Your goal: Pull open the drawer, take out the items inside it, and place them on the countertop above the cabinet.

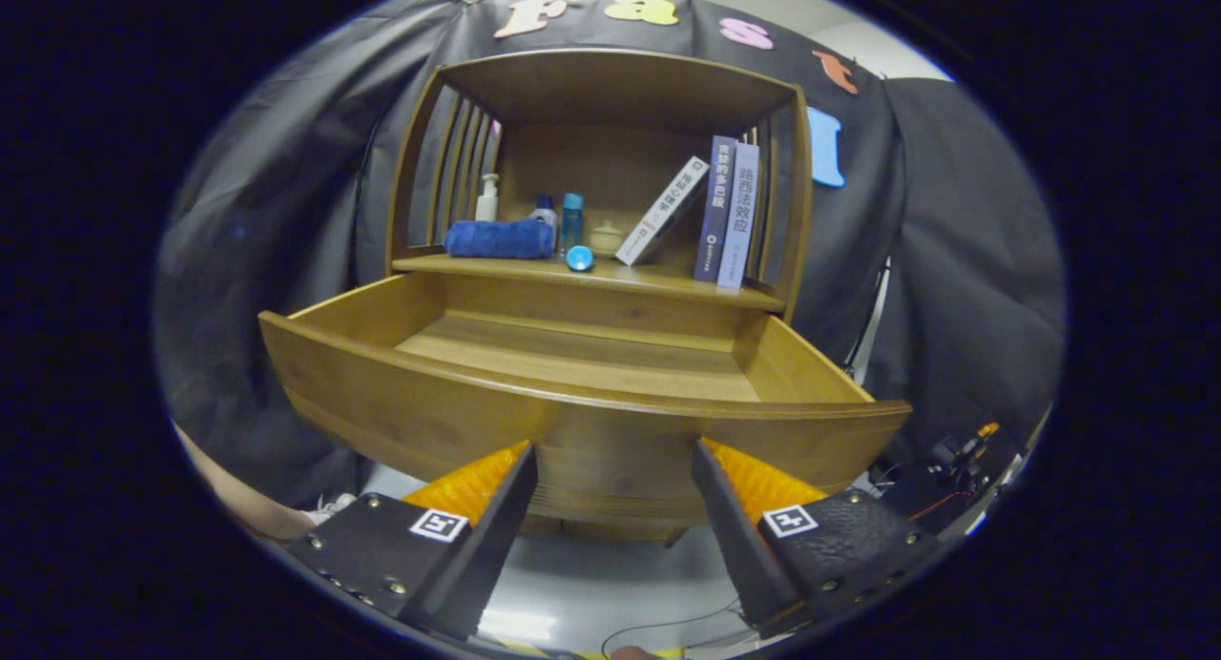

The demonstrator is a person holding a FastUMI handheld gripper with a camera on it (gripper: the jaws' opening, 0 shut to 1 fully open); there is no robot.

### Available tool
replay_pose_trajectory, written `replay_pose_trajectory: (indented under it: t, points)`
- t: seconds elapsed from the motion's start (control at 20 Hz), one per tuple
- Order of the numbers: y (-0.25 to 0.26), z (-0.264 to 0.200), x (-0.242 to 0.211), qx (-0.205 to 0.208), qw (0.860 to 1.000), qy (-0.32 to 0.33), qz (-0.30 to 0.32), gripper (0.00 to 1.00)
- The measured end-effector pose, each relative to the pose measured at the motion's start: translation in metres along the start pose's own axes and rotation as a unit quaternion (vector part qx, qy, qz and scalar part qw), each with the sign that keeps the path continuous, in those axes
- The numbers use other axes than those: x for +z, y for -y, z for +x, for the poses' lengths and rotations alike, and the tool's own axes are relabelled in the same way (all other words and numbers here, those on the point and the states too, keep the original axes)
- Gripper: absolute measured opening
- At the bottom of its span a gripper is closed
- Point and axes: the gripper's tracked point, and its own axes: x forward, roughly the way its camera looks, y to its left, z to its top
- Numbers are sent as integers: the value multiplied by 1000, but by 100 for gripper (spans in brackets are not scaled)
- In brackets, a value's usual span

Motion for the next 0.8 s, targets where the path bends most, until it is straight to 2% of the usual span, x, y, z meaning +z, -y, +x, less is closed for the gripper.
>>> replay_pose_trajectory:
  t: [0.15, 0.3, 0.8]
  points:
    - [2, 2, -1, -11, 1000, 4, -13, 96]
    - [5, 10, 0, -18, 1000, 2, 5, 96]
    - [5, 18, -1, -8, 1000, 6, 15, 97]
